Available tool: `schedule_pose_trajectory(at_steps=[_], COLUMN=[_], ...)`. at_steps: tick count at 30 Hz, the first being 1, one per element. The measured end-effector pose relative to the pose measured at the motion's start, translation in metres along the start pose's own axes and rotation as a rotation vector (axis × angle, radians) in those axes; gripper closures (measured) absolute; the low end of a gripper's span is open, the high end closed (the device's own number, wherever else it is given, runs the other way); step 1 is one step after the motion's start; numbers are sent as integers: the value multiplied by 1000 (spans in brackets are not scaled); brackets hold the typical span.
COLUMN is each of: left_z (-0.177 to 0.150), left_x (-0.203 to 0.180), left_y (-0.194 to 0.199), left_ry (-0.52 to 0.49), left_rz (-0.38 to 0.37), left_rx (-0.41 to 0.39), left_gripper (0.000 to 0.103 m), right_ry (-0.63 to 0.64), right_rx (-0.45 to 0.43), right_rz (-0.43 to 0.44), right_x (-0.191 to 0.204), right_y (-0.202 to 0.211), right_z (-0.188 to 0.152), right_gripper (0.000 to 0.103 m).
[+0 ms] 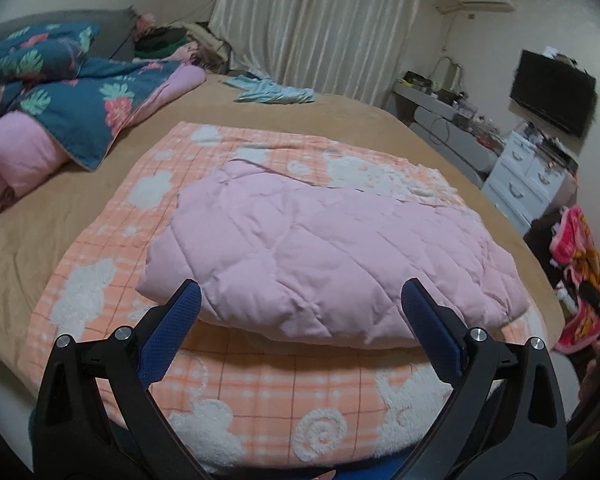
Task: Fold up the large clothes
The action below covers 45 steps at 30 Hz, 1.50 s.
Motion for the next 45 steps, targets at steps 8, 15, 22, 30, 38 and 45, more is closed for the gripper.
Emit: schedule_pose_trajectory(at_steps=[8,15,22,30,38,45], left_z=[-17,-38,-53,-59,-59,-61], left_x=[-33,-58,-62,-65,-66,-67], left_y=[12,10,6,-4,-7,-8], left_ry=[-80,-110,-110,-125,-135,-142], left_rz=[-32,-61,-82,-66,-72,-67], left_rx=[-14,-5,1,32,41,47], left_gripper=[9,9,9,9,9,9], right_ry=[53,76,102,99,118,130], right_rx=[-5,25,59,107,119,122], right_rz=[2,27,40,53,51,59], right_x=[27,45,58,65,70,74], right_y=[20,23,21,7,4,4], right_z=[-9,-25,-43,-69,-67,-67], right_gripper=[4,4,4,4,4,4])
Point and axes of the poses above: each gripper's, at about its wrist camera, not at the fingertips, and y roughly against the way its jaws point, x to its left, z to its top, the point moved 3 cm from there along -y, roughly the way its jaws point, and after that the axes turned 6 degrees about x, right-handed, at the moved point
